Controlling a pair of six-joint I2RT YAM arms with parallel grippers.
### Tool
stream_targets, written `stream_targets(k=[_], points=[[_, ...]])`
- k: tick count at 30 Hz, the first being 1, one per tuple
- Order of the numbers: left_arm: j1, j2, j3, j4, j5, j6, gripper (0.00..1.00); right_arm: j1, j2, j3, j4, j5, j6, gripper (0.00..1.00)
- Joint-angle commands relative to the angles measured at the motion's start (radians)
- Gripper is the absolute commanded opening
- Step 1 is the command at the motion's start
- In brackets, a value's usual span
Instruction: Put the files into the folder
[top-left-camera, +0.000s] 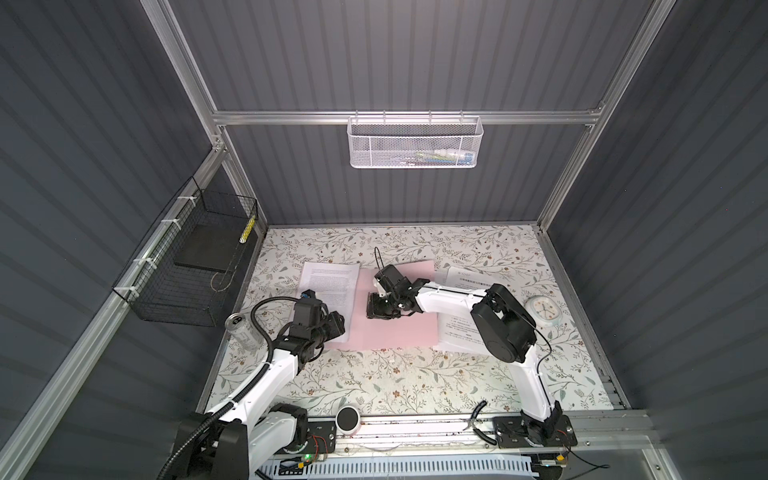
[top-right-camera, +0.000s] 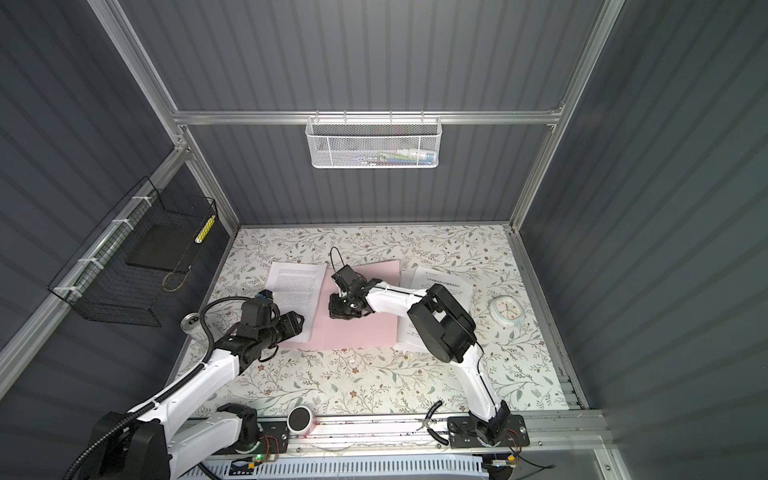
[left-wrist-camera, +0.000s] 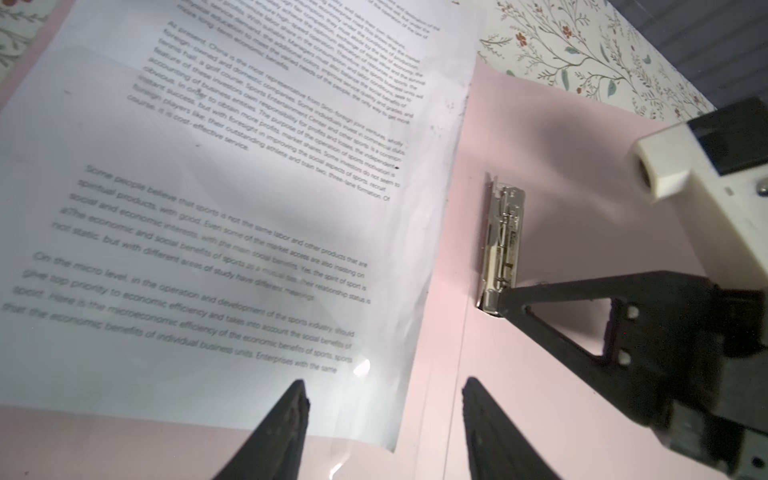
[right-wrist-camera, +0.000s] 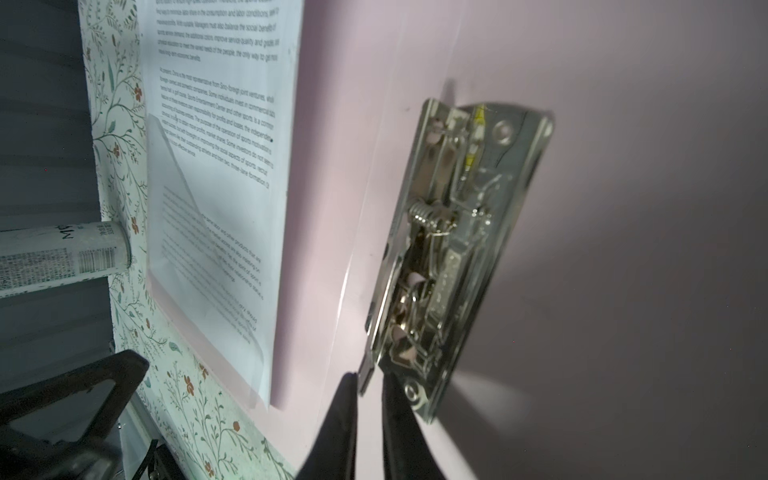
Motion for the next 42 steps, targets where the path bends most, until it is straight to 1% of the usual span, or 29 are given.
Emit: stream_targets(k=[1,9,18,23,28,35,42], points=[[0.02,-0.004,-0.027,0.026,0.026,0.005,0.58,0.007,0.013,0.032,-0.033,-0.007,-0.002,0.16],[0.027,0.023,-0.017,0.024,0.036,0.0,0.5,0.01,0.018,0.027,-0.033,-0.012,0.0,0.15],[0.027,0.033,-0.035,0.027,0.043,-0.051,0.49,0.01,0.026,0.029,-0.03,-0.019,-0.004,0.15],[0.027,0.059,-0.068,0.073,0.057,-0.098,0.49,0.01,0.037,0.038,-0.032,-0.025,-0.005,0.14],[0.027,0.087,-0.093,0.095,0.023,-0.131,0.45,0.01,0.049,0.043,-0.037,-0.024,-0.006,0.13],[0.027,0.069,-0.092,0.058,-0.036,-0.16,0.44,0.01,0.057,0.045,-0.042,-0.021,-0.003,0.08],[0.027,0.145,-0.055,0.045,-0.052,-0.154,0.4,0.008,0.06,0.03,-0.042,-0.028,-0.007,0.05]])
